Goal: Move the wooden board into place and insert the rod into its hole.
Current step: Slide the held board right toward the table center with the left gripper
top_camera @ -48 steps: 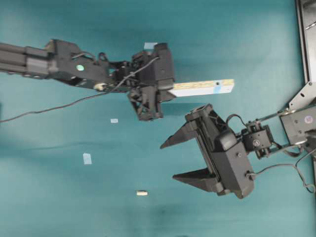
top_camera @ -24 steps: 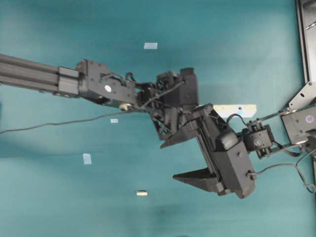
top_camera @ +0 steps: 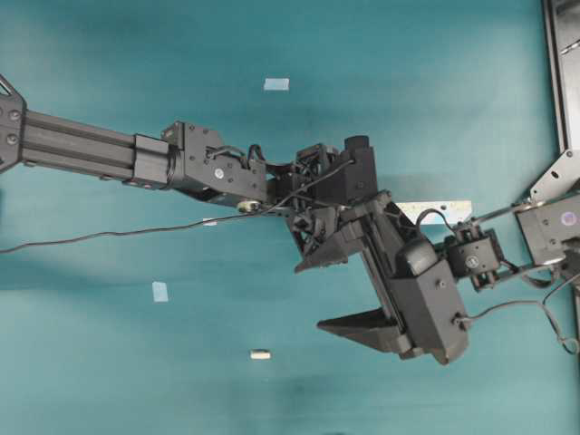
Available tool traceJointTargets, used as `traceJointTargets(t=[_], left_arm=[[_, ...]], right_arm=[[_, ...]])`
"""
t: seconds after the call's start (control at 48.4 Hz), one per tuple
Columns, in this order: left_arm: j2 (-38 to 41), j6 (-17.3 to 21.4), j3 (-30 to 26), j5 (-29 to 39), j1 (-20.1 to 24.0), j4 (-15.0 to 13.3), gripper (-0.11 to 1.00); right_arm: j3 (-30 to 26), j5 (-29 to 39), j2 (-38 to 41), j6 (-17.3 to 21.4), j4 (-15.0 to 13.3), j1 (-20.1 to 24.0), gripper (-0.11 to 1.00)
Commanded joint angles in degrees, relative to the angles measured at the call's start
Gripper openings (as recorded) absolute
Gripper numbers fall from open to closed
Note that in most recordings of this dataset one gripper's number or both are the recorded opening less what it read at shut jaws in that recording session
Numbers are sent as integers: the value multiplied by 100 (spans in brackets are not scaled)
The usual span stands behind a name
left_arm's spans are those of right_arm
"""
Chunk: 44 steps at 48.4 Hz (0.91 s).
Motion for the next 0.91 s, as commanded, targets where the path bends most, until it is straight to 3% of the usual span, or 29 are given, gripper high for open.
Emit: traceJointTargets(t=[0.0,0.661,0.806,0.888], left_arm=[[-132,-53,-123,-26,18,18,22],[-105,-53,-149,-26,0,18,22],[-105,-53,-149,-26,-18,18,59],[-123,-53,-149,-26,-26,18,51]], right_arm=[[-53,-44,-132,9,9,-9,99],[62,-53,-149,9,9,-9,99],[70,-53,-141,9,0,-9,99],[79,-53,-149,9,0,-9,99]])
